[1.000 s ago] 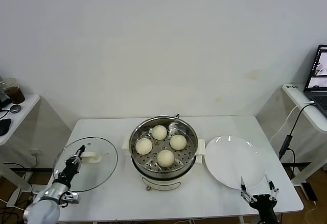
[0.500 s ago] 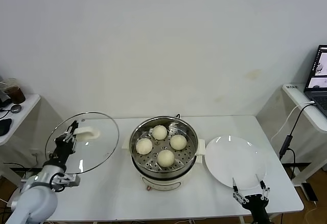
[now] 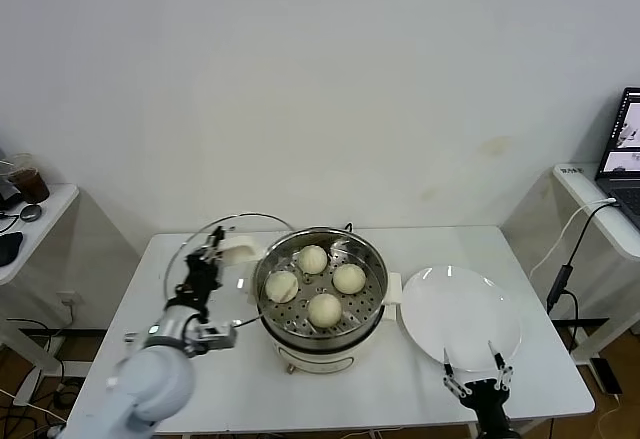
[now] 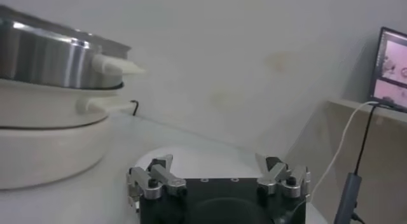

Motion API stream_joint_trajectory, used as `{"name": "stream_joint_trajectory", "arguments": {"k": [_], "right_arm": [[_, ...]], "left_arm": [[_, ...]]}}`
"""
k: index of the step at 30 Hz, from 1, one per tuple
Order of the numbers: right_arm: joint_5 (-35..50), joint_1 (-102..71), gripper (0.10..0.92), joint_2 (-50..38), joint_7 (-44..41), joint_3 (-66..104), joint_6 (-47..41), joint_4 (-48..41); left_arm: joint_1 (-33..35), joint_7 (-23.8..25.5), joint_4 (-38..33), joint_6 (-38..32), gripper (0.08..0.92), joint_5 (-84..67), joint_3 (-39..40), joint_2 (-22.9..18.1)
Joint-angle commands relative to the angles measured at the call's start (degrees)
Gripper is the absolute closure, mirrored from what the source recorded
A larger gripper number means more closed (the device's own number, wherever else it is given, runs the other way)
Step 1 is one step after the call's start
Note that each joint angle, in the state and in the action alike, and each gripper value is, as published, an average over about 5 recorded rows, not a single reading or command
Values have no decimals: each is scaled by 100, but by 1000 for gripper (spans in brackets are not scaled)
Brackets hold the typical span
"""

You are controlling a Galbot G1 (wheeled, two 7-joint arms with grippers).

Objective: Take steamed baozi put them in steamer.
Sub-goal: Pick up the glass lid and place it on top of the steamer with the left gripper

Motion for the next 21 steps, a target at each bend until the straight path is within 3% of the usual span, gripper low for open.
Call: {"name": "stream_joint_trajectory", "arguments": {"k": [1,11,21], "right_arm": [[-504,202,203,203,158,-150,75,-360],[-543,124,203,189,192,-135,166,-385],[-549,84,203,186,206,-141,231,-410]], "left_arm": [[-1159,921,111,745,820,1395,1575,-941],[-1072,1128,663,638,820,2659,1896,-1879],[-1045,1131,1015,601,820,2820,1848,-2165]]}}
